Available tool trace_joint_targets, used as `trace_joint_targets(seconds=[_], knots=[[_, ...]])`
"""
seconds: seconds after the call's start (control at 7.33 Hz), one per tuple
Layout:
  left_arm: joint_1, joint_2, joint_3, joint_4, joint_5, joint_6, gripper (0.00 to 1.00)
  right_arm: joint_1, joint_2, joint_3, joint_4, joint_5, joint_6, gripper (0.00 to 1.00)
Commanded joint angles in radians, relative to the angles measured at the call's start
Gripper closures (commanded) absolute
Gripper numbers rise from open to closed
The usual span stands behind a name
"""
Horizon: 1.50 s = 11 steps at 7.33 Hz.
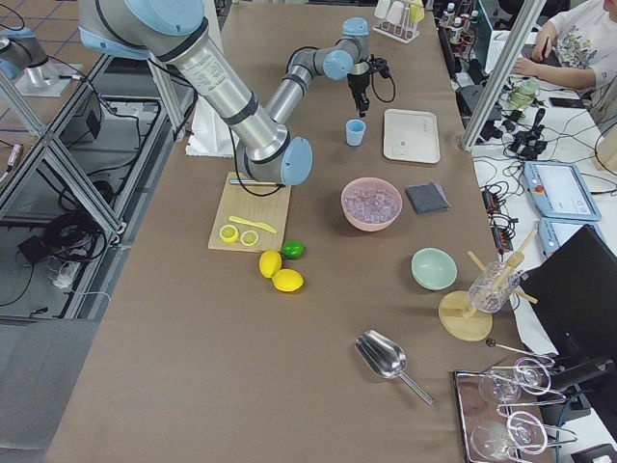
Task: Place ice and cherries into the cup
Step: 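Move the ice cube with the right gripper over the blue cup and release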
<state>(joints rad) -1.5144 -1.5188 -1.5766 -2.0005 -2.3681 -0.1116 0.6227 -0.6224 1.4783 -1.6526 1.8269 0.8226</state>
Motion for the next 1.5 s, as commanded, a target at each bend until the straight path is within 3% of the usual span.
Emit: trace_joint_targets(seconds=[0.0, 0.27, 0.55, 0.68, 0.95, 1.09, 1.23, 1.36], knots=[[0.006, -0.003, 0.000, 0.000, 0.001, 0.000, 0.02, -0.020, 0.029, -0.111, 0.088, -0.031, 0.012, 1.00], [0.006, -0.017, 0.009, 0.002, 0.003, -0.002, 0.02, -0.023, 0.023, -0.121, 0.094, -0.032, 0.012, 1.00], [0.008, -0.026, 0.010, 0.003, 0.003, -0.003, 0.02, -0.024, 0.018, -0.121, 0.120, -0.040, 0.013, 0.24], [0.008, -0.031, 0.010, 0.005, 0.004, -0.003, 0.02, -0.029, 0.007, -0.113, 0.134, -0.049, 0.013, 0.02], [0.008, -0.032, 0.013, 0.005, 0.004, -0.003, 0.02, 0.041, -0.063, -0.008, 0.122, -0.016, -0.002, 0.01], [0.008, -0.031, 0.010, 0.005, 0.003, -0.003, 0.02, 0.154, -0.148, 0.063, 0.122, 0.150, -0.082, 0.01], [0.008, -0.031, 0.009, 0.003, 0.003, -0.011, 0.02, 0.249, -0.251, 0.132, 0.120, 0.237, -0.220, 0.01], [0.010, -0.028, 0.007, 0.000, 0.000, -0.025, 0.02, 0.287, -0.340, 0.166, 0.120, 0.239, -0.323, 0.02]])
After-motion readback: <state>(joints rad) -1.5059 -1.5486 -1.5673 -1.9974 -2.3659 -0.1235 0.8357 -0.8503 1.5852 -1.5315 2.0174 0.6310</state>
